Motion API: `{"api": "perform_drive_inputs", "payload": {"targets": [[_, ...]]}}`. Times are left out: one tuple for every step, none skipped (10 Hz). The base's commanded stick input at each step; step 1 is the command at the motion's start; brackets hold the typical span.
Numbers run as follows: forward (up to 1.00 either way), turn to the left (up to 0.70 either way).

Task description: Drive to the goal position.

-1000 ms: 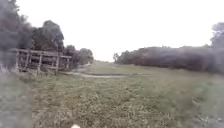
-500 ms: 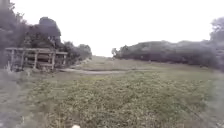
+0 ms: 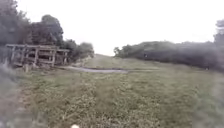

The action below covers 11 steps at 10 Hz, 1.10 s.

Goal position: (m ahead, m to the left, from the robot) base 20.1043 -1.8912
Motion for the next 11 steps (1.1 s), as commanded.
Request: {"api": "perform_drive_inputs", "payload": {"targets": [[0.50, 0.00], [0.50, 0.00], [0.50, 0.00], [0.50, 0.00], [0.50, 0.00], [0.50, 0.00], [0.50, 0.00], [0.50, 0.00], [0.50, 0.00], [0.50, 0.00], [0.50, 0.00]]}}
